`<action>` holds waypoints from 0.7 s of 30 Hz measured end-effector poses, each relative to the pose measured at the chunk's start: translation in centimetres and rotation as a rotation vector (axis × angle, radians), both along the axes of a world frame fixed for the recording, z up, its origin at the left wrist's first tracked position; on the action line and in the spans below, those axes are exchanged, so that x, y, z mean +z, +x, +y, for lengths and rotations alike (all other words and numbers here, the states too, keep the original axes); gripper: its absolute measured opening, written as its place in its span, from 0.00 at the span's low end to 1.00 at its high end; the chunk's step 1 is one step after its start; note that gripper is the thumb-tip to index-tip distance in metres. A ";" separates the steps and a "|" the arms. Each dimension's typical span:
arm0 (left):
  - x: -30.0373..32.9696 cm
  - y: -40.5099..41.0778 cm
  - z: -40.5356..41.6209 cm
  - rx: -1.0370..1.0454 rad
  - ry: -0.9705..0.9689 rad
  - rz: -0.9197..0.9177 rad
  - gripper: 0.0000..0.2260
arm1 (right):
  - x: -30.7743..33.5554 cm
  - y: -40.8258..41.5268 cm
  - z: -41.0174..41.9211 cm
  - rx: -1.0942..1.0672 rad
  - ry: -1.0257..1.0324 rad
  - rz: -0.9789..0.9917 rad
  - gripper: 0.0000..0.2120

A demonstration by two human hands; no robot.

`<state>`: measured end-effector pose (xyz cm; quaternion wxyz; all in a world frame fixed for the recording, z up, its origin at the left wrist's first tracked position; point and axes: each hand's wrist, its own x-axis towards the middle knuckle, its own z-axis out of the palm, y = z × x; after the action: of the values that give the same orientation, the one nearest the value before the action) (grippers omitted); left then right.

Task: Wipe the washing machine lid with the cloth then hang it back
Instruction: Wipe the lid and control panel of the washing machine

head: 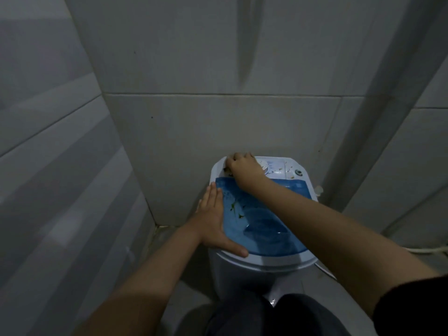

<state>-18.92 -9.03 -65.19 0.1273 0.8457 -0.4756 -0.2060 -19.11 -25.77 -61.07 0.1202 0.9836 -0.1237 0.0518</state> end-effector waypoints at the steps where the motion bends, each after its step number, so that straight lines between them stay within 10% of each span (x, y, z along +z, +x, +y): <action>1: 0.0 0.0 0.0 -0.001 -0.005 -0.003 0.71 | -0.1 -0.5 0.1 0.031 0.011 -0.011 0.17; 13: 0.2 -0.1 0.0 -0.003 0.014 -0.004 0.72 | 4.9 -3.9 -0.7 0.142 0.332 0.286 0.20; 21: 0.0 0.0 0.1 -0.002 0.000 -0.002 0.71 | 4.8 -1.7 -5.0 -0.037 0.263 0.075 0.14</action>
<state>-18.90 -8.98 -65.21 0.1266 0.8453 -0.4768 -0.2050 -20.84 -30.76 -56.26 -0.0043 0.9897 -0.1429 -0.0040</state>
